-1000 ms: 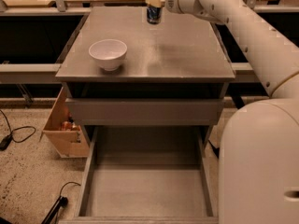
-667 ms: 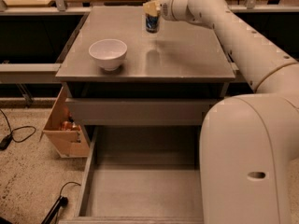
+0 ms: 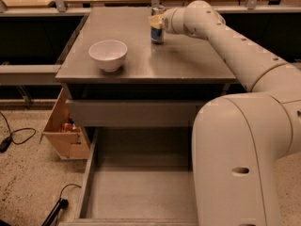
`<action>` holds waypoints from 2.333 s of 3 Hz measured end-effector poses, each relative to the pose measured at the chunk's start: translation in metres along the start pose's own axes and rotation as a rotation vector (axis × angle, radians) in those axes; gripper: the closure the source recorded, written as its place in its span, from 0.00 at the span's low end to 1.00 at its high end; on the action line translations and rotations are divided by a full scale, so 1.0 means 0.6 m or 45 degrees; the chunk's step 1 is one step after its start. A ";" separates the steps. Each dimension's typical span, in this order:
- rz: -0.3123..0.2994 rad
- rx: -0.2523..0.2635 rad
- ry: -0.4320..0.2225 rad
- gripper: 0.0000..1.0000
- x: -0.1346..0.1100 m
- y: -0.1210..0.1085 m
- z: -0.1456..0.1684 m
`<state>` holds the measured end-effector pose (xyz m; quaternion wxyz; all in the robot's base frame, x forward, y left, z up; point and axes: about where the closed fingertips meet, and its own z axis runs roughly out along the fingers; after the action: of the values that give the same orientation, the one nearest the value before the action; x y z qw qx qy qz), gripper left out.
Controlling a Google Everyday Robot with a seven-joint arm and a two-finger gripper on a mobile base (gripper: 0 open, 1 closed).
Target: Pick redbull can from middle drawer and place on counter
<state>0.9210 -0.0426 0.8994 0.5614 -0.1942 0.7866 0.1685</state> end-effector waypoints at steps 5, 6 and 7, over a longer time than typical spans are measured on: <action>-0.039 0.007 -0.014 0.00 -0.031 0.007 -0.031; -0.140 -0.001 -0.020 0.00 -0.092 0.025 -0.096; -0.230 0.001 0.042 0.00 -0.126 0.020 -0.186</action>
Offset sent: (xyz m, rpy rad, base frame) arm 0.0000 -0.0001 0.0009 -0.0001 0.0001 -0.0001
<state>0.8462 -0.0775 1.0063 0.5615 -0.2668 0.7750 0.1136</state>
